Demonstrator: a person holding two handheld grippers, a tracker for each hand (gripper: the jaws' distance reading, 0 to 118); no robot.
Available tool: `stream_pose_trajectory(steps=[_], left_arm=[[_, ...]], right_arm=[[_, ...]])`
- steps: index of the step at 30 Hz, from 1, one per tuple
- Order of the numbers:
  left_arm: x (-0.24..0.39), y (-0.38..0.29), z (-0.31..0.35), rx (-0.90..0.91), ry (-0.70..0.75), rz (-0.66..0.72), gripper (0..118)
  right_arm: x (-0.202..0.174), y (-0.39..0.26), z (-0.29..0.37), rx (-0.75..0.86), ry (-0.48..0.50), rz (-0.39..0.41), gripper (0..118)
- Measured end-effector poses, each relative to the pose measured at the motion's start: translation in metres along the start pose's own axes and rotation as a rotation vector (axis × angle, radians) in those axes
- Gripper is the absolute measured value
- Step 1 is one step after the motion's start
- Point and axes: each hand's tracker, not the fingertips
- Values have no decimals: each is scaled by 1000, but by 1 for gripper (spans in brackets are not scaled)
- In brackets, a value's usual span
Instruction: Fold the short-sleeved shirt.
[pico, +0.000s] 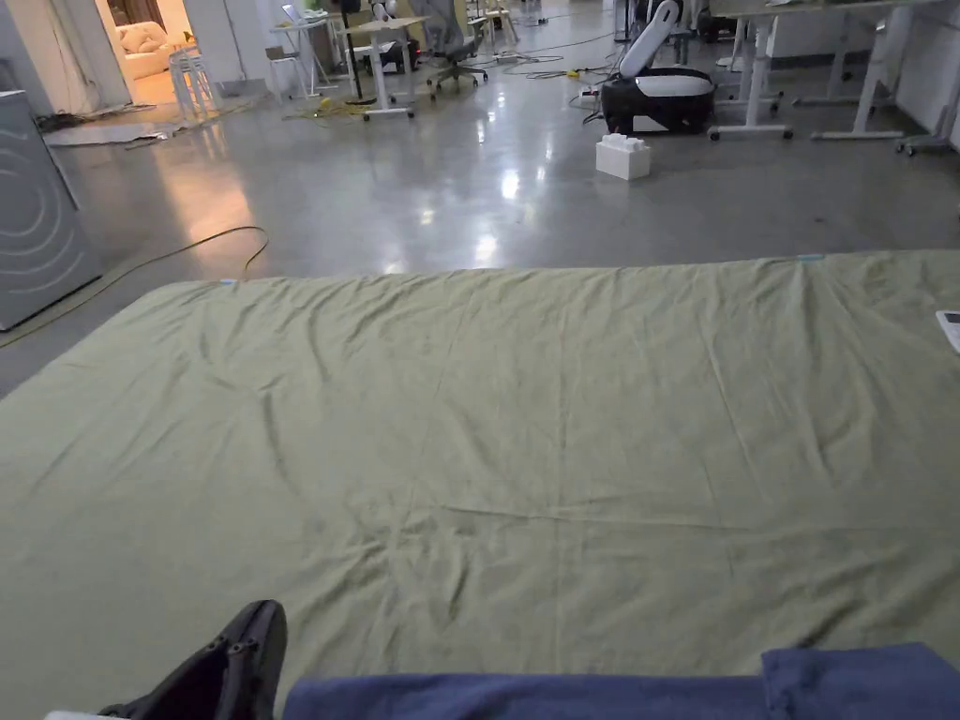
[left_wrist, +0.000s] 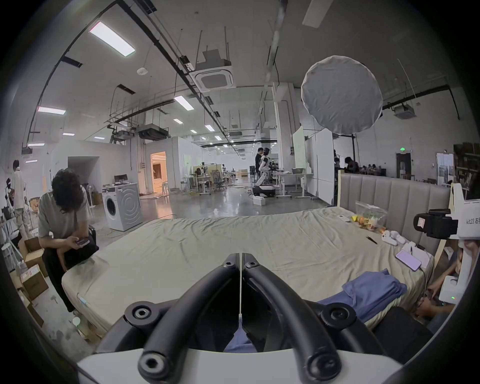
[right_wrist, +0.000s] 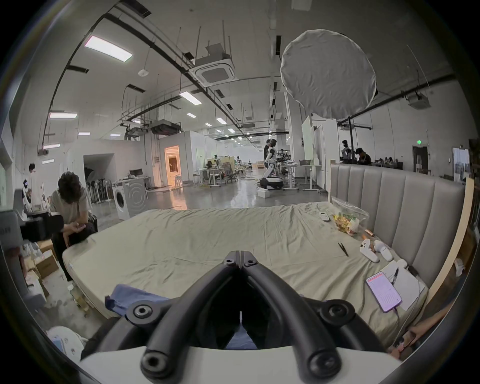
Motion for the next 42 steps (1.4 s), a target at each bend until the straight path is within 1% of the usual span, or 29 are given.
stream_pose_trajectory(steps=[1, 2, 3, 5, 6, 7, 8, 9, 11, 12, 13, 15, 19, 22, 23, 24, 27, 28, 29, 30, 32, 33, 34, 36, 37, 39, 40, 41, 42], left_arm=[[-4, -1, -3, -2, 4, 4, 1], [-12, -1, -6, -8, 1, 7, 1], [-4, -6, -5, -22, -12, 19, 1], [-13, -9, -10, -32, -20, 40, 1], [-33, -9, -24, -108, -81, 132, 1], [-32, -16, -26, -146, -103, 214, 1], [-45, -23, -34, -137, -98, 263, 7], [-61, -34, -43, -162, -111, 323, 30], [-84, -57, -67, -250, -145, 396, 85], [-99, -75, -84, -308, -165, 456, 101], [-112, -94, -100, -386, -176, 544, 99], [-127, -129, -124, -448, -202, 645, 99], [-145, -184, -168, -665, -253, 627, 99], [-151, -209, -188, -710, -369, 671, 99], [-152, -213, -194, -698, -295, 662, 98], [-155, -218, -200, -717, -251, 677, 97], [-164, -221, -204, -641, -298, 882, 96], [-165, -224, -206, -618, -323, 963, 89], [-164, -228, -209, -620, -354, 1029, 75], [-157, -234, -214, -643, -337, 1061, 51], [-147, -241, -223, -690, -313, 1003, 22], [-143, -243, -226, -708, -312, 969, 13], [-145, -245, -228, -705, -313, 994, 11], [-149, -239, -227, -685, -291, 1120, 8], [-153, -232, -223, -641, -233, 1118, 8], [-165, -224, -221, -596, -173, 1141, 8], [-173, -217, -219, -569, -169, 1180, 8], [-179, -211, -219, -553, -180, 1167, 8], [-180, -196, -216, -514, -151, 1116, 8]], right_arm=[[2, 0, 0, 8, 7, -24, 0], [3, -1, 0, 6, 15, -30, 0], [2, -1, 0, 7, 8, -23, 0], [2, -2, 0, 4, -5, 9, 0], [-1, -2, 1, -5, -5, 17, 0], [-1, -3, 0, -16, -1, 22, 0], [0, -5, 1, -24, 3, 25, 0], [-1, -7, 1, -31, 7, 29, 0], [-1, -11, 1, -51, 13, 31, 0], [0, -14, 0, -67, 15, 29, 0], [1, -17, -2, -87, 26, 25, 0], [0, -24, -5, -123, 41, 15, 0], [-5, -31, -9, -176, 45, 14, 0], [0, -41, -12, -209, 41, -1, 0], [1, -43, -13, -219, 39, -9, 0], [2, -44, -14, -231, 38, -12, 0], [-2, -41, -15, -246, 35, -5, 0], [-2, -41, -16, -252, 38, -3, 0], [-2, -41, -16, -257, 38, 0, 0], [-5, -38, -17, -264, 39, 6, 0], [-8, -35, -17, -270, 37, 28, 0], [-9, -34, -15, -265, 35, 42, 0], [-10, -33, -15, -264, 36, 50, 0], [-10, -32, -15, -266, 34, 55, 0], [-9, -33, -15, -265, 32, 53, 0], [-6, -34, -19, -277, 27, 36, 0], [-4, -35, -21, -280, 23, 22, 0], [-3, -37, -22, -282, 25, 4, 0], [3, -44, -22, -278, 35, -32, 0]])
